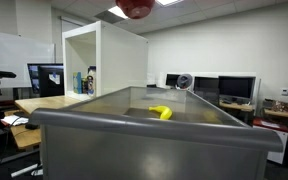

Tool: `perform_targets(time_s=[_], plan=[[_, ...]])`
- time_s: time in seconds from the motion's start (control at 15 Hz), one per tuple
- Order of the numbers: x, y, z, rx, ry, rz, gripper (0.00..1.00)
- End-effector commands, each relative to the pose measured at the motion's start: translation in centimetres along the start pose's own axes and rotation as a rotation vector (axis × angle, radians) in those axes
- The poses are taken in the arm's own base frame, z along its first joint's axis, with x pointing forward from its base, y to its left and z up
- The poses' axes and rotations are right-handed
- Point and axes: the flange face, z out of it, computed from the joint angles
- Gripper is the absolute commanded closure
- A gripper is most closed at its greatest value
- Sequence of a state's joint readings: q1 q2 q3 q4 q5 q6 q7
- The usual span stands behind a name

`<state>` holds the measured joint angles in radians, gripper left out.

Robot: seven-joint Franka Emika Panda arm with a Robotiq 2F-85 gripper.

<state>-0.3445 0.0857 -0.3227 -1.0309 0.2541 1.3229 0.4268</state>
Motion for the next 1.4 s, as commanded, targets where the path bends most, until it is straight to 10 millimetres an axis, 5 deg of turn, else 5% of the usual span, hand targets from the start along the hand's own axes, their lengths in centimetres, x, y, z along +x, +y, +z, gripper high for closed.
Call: perform_targets(time_s=[0.0, 0.67, 1.33], plan=[[-1.3, -1.8, -1.9, -0.001, 0.013, -0.008, 0.99], [-5.6, -6.5, -4.1, 0.061, -0.030, -0.155, 0.99], [-9.6, -11.6, -2.4, 0.053, -0.160, -0.314, 0.99]])
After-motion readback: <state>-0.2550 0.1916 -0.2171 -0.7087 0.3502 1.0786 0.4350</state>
